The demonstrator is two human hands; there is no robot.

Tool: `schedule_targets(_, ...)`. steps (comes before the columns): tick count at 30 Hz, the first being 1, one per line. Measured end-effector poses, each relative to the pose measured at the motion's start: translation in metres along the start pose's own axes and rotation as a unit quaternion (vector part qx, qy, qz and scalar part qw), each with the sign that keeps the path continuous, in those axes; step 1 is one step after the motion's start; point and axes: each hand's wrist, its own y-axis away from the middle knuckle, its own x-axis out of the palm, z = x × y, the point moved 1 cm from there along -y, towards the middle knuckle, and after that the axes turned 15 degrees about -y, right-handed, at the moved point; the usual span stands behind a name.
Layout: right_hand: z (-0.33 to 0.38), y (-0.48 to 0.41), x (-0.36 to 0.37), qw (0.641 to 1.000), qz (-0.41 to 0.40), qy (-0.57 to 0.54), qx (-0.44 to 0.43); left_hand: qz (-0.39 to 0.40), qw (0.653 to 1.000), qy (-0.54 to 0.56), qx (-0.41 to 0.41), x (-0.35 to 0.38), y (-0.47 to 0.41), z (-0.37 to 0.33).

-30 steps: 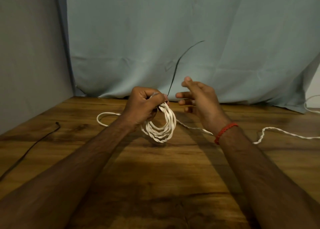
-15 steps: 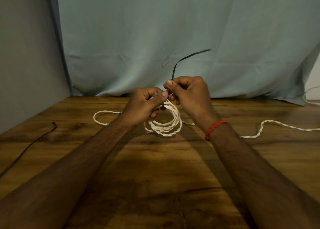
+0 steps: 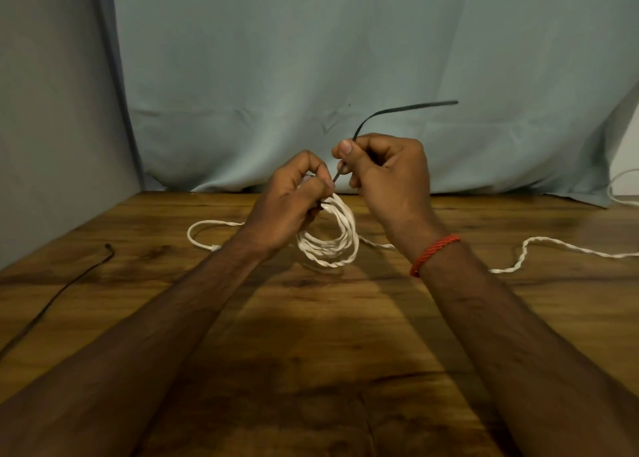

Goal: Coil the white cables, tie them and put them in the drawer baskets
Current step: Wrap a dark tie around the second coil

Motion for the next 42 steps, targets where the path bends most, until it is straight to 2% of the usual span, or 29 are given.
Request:
schedule_targets(7, -0.018, -0.004, -0.005, 0.993, -0.057, -0.033, 0.1, -0.023, 0.999, -0.017, 0.02, 0.006, 0.002, -0.004)
schedule_targets(10, -0.029, -0.001, 0.0, 0.981, -0.066, -0.071, 0.17, -0.04, 0.996, -0.062, 0.041, 0.005, 0.002, -0.003)
schedule_targets(12, -0.034, 0.0, 0.001, 0.977, -0.069, -0.076, 0.186, -0.06, 0.988, -0.122, 0.073, 0.003, 0.002, -0.003)
schedule_targets(14, -0.035, -0.001, -0.002, 0.981, -0.072, -0.075, 0.164, -0.081, 0.98, -0.167, 0.078, 0.002, 0.002, 0.0)
schedule_targets(17, -0.029, -0.003, -0.008, 0.987, -0.069, -0.091, 0.113, -0.095, 0.983, -0.155, 0.038, 0.003, 0.0, 0.003)
schedule_targets(23, -0.004, -0.003, -0.002, 0.991, -0.061, -0.107, 0.055, -0.033, 0.991, -0.118, 0.053, 0.002, -0.001, 0.006)
schedule_targets(28, 0.008, 0.001, 0.003, 0.994, -0.031, -0.101, 0.04, 0.003, 0.995, -0.08, 0.056, 0.002, -0.001, 0.011)
schedule_targets(33, 0.014, 0.0, 0.003, 0.996, -0.012, -0.088, 0.019, -0.019, 0.991, -0.099, 0.084, 0.001, -0.003, 0.011)
schedule_targets(37, 0.011, -0.003, -0.003, 0.996, -0.033, -0.077, 0.025, -0.011, 0.991, -0.095, 0.092, 0.007, -0.001, 0.01)
schedule_targets(42, 0.002, -0.008, -0.011, 0.993, -0.061, -0.073, 0.067, -0.022, 0.98, -0.149, 0.133, 0.011, 0.003, 0.004)
